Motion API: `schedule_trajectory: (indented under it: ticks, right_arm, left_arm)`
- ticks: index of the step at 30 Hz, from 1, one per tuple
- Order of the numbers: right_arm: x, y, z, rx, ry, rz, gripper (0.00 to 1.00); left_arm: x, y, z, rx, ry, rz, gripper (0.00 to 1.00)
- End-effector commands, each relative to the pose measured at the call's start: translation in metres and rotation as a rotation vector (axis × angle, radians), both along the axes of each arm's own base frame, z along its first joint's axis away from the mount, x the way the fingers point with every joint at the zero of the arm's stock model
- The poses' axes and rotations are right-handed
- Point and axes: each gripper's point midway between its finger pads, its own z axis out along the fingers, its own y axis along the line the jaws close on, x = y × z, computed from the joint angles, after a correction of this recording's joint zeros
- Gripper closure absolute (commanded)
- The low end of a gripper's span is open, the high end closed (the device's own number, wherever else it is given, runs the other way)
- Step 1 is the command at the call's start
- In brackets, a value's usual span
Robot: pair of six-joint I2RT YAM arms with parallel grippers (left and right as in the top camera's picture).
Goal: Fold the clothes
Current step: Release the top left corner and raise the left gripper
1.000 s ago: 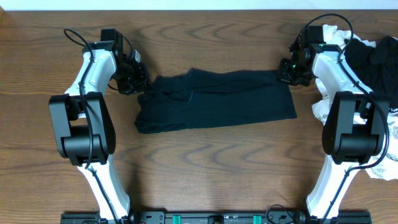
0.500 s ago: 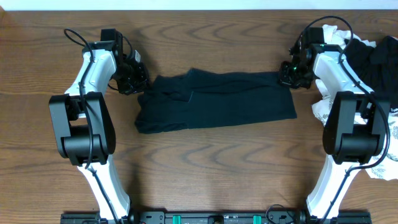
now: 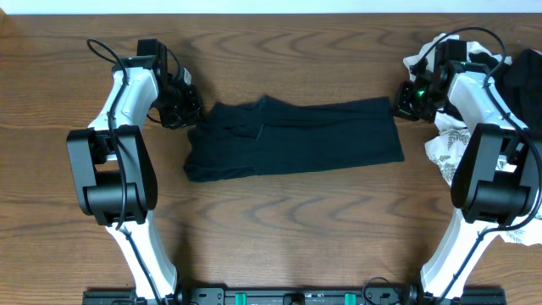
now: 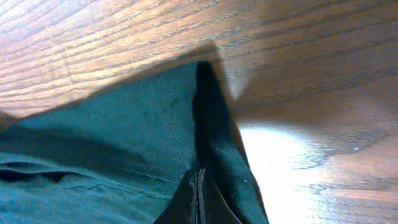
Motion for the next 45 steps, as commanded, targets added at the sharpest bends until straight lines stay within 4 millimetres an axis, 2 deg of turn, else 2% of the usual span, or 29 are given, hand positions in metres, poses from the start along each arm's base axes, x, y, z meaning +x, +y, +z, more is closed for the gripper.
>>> schedule_trajectory:
  ticks: [1, 7, 12, 16, 18, 19, 23, 27, 33, 36, 38, 42, 45]
  right_arm:
    - [0.002, 0.003, 0.01, 0.022, -0.032, 0.026, 0.99]
    - [0.002, 0.003, 0.01, 0.021, -0.032, 0.025, 0.99]
    - [0.002, 0.003, 0.01, 0.021, -0.032, 0.025, 0.99]
    - [0.002, 0.003, 0.01, 0.021, -0.032, 0.025, 0.99]
    - [0.001, 0.003, 0.01, 0.022, -0.029, 0.025, 0.99]
    - [0.001, 0.003, 0.009, 0.021, -0.028, 0.025, 0.99]
    - [0.0, 0.003, 0.009, 0.022, -0.023, 0.025, 0.99]
    - [-0.001, 0.003, 0.009, 0.022, -0.021, 0.025, 0.99]
    - [0.0, 0.003, 0.009, 0.018, -0.025, 0.025, 0.99]
    - [0.0, 0.003, 0.009, 0.018, -0.026, 0.025, 0.99]
    - [0.001, 0.003, 0.009, 0.018, -0.027, 0.025, 0.99]
    - [0.0, 0.003, 0.009, 0.018, -0.026, 0.025, 0.99]
    - [0.0, 0.003, 0.009, 0.018, -0.026, 0.024, 0.99]
  left_arm:
    - [0.001, 0.002, 0.014, 0.004, -0.039, -0.005, 0.94]
    - [0.007, 0.002, 0.041, 0.01, -0.114, -0.005, 0.94]
    - [-0.005, 0.001, 0.06, 0.009, -0.107, -0.001, 0.94]
    - [-0.016, 0.0, 0.058, 0.01, -0.062, -0.004, 0.92]
    - [-0.019, 0.0, 0.056, 0.009, -0.048, -0.004, 0.77]
    - [-0.019, 0.0, 0.055, 0.009, -0.045, -0.004, 0.75]
    - [-0.02, 0.0, 0.055, 0.009, -0.04, -0.004, 0.69]
    - [-0.019, 0.0, 0.055, 0.009, -0.046, -0.004, 0.69]
    - [0.006, 0.001, 0.059, 0.012, -0.147, 0.017, 0.69]
    - [0.029, 0.0, 0.066, 0.012, -0.241, 0.031, 0.6]
    - [0.041, -0.006, 0.071, 0.013, -0.303, 0.018, 0.51]
    - [0.059, -0.02, 0.075, 0.011, -0.383, -0.014, 0.47]
    - [0.068, -0.028, 0.066, 0.008, -0.405, -0.03, 0.44]
